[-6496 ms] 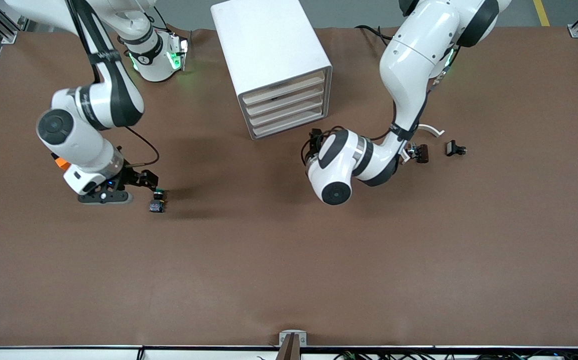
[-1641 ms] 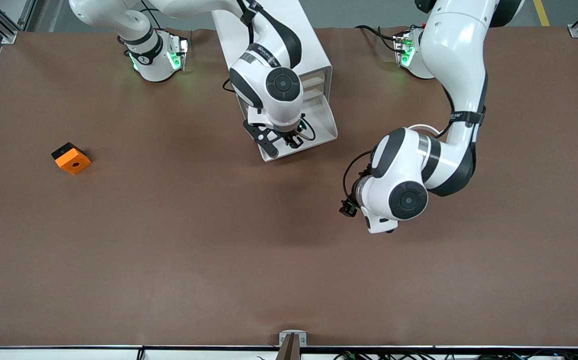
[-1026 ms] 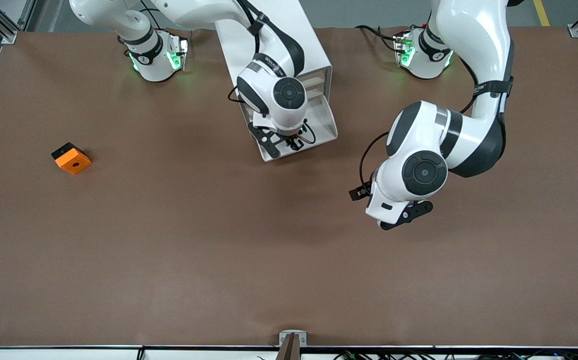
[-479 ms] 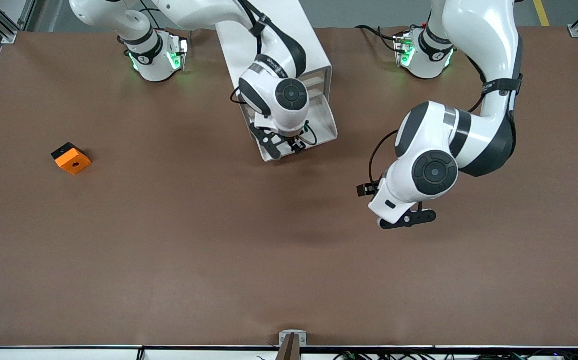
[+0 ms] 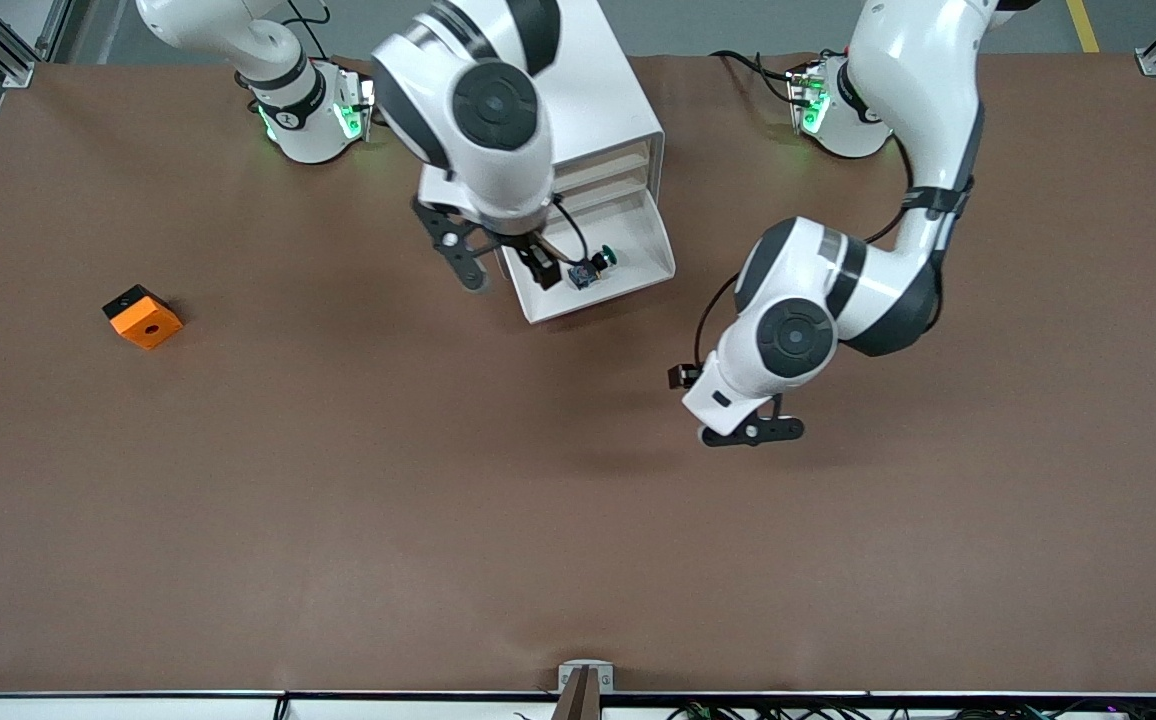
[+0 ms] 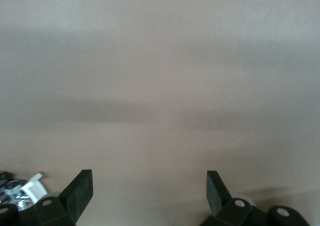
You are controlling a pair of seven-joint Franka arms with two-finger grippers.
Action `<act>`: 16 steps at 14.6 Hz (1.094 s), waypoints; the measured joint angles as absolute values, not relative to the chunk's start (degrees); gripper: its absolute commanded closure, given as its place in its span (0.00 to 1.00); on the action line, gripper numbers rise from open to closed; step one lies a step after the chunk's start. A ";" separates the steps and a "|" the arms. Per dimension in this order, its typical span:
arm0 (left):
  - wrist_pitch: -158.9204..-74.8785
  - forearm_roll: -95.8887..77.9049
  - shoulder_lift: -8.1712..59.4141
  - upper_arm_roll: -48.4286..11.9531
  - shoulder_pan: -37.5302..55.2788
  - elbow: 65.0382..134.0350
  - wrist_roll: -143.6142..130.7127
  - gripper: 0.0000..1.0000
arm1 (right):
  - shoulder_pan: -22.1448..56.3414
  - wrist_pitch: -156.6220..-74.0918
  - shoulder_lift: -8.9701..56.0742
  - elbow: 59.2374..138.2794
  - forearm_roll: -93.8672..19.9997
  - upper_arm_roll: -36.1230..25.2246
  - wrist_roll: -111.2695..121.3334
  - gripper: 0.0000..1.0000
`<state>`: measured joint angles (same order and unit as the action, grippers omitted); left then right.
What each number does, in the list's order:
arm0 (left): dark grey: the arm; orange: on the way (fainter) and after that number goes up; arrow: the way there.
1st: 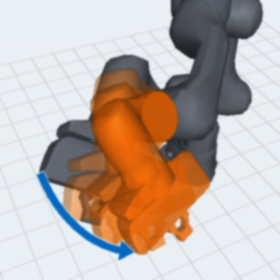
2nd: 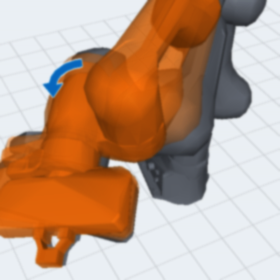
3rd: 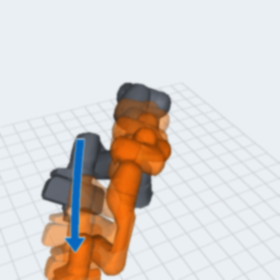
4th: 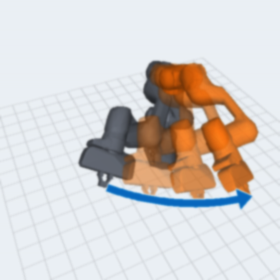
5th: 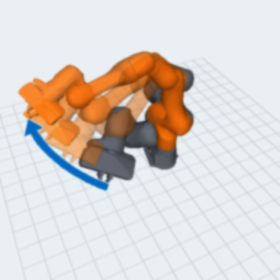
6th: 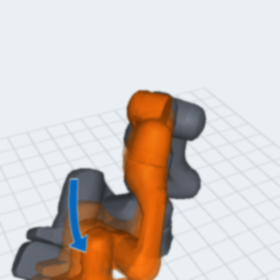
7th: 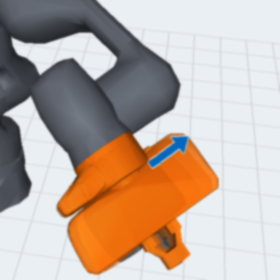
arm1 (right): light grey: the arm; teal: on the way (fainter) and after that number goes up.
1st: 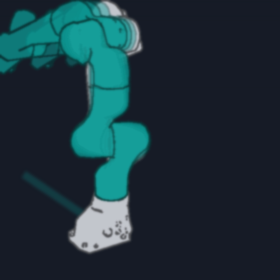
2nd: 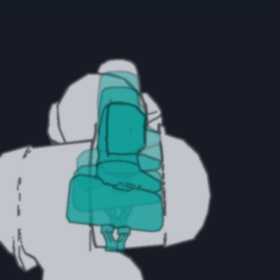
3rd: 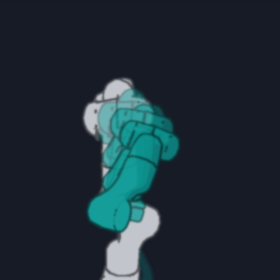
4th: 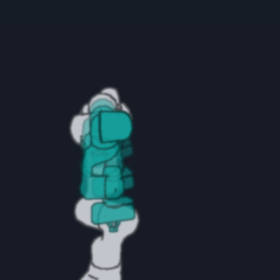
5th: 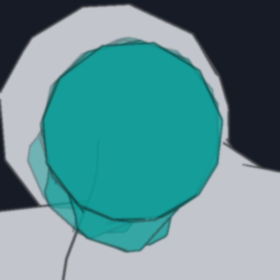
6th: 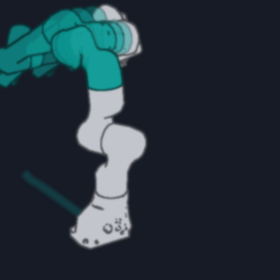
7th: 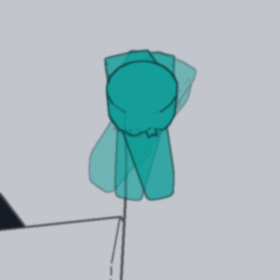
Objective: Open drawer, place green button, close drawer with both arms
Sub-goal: 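Lower the button into the drawer and open the right gripper, then push the drawer closed with the left gripper while the right gripper retracts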
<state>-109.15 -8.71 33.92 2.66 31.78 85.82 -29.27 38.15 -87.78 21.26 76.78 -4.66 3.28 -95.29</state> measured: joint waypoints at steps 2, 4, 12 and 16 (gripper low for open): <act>-111.25 -8.71 35.12 1.07 32.18 87.00 -29.36 0.00 | 35.13 -83.77 18.64 76.09 -4.68 3.22 -88.38 0.00; -112.68 -8.71 36.10 0.07 32.97 87.21 -30.96 0.00 | 31.92 -79.70 16.04 75.97 -4.68 3.11 -80.58 0.00; -124.33 -12.16 37.71 -0.48 39.12 94.37 -38.95 0.00 | 16.58 -74.77 5.26 81.63 -4.61 2.64 -43.30 0.00; -124.43 -15.11 37.68 -3.57 40.48 95.80 -41.48 0.00 | 10.18 -84.90 -4.65 96.14 -3.92 2.49 -26.88 0.00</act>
